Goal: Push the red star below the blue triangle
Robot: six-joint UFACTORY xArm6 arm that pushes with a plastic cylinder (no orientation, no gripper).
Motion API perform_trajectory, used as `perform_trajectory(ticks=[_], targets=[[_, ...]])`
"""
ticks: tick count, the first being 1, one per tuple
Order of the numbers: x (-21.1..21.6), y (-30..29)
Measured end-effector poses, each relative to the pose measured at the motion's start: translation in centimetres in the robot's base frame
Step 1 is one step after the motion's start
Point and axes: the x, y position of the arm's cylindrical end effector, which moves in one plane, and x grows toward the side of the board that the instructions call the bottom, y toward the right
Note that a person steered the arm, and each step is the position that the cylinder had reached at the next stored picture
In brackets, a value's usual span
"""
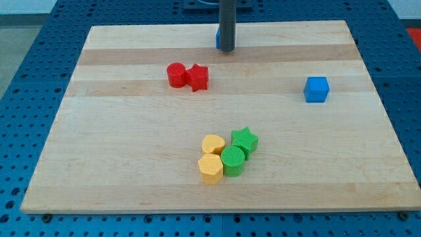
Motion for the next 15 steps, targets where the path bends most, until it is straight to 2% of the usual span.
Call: perform_trajectory(ticks=[2,4,5,7,11,15], targets=[[5.1,0.0],[12.3,-0.4],[14.0,-3.5],[13.7,-7.3],[8.2,-7.3],[5.2,-4.0]])
